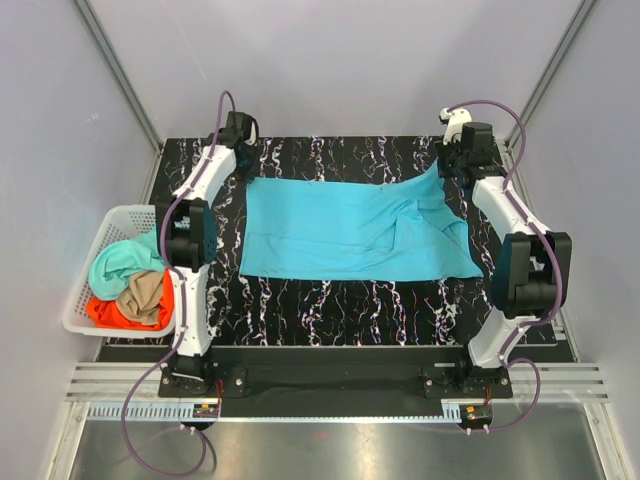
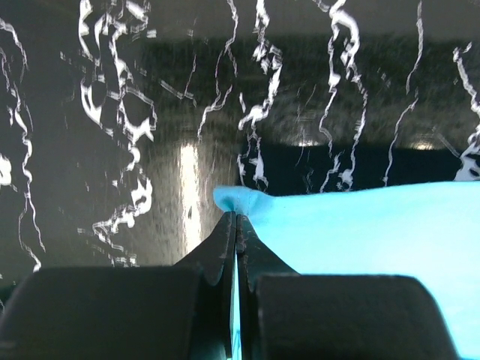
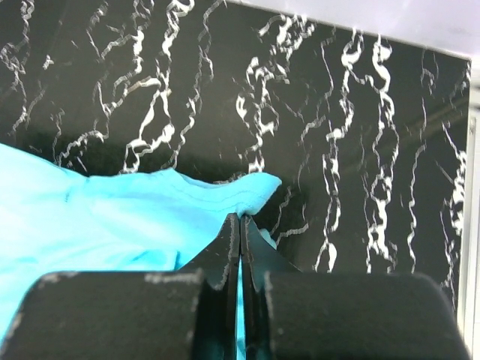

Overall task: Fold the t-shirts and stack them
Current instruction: Fold the tshirt

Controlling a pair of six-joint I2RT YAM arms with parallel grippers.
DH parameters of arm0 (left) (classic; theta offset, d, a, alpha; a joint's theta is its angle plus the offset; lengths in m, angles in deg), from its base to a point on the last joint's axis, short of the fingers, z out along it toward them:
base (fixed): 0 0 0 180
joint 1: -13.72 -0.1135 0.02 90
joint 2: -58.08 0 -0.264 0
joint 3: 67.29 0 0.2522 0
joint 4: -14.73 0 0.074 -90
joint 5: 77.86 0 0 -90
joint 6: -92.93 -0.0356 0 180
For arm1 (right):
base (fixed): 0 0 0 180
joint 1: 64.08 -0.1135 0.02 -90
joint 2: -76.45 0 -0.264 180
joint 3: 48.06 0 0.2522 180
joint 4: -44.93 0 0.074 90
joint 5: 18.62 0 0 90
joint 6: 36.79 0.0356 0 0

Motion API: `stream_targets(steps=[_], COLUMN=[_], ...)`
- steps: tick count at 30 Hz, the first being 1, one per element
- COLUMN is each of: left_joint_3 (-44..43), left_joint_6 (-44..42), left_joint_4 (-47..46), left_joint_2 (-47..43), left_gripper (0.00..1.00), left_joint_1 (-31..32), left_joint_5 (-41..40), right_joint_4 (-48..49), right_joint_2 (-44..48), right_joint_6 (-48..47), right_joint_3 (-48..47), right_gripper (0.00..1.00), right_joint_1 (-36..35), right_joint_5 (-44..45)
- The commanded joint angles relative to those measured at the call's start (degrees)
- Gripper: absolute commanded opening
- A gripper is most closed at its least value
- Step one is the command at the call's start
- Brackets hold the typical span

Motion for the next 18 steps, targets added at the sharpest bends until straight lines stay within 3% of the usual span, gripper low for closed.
stream_targets(steps=[1,10,18], left_joint_3=[2.41,12.51,20.59], left_joint_6=[0.93,2.43,3.92], left_joint_4=[-2.06,-4.96,-5.75], left_joint_2=[-5.14,-12.17,-18.58], left_gripper=[0.00,0.00,0.00], left_joint_1=[-0.41,-0.41,0.12], left_joint_5=[-2.15,-1.18,-0.47], right_joint_4=[-1.13,-3.24,-6.14], right_joint_2=[4.28,11.22,16.41], right_joint_6=[1.06,4.57,8.79], right_joint_3=[1.09,6.46,11.99], right_gripper=[0.00,0.00,0.00], right_joint_1=[-0.20,-0.11,-0.11], right_joint_5=[4.06,3.80,9.25])
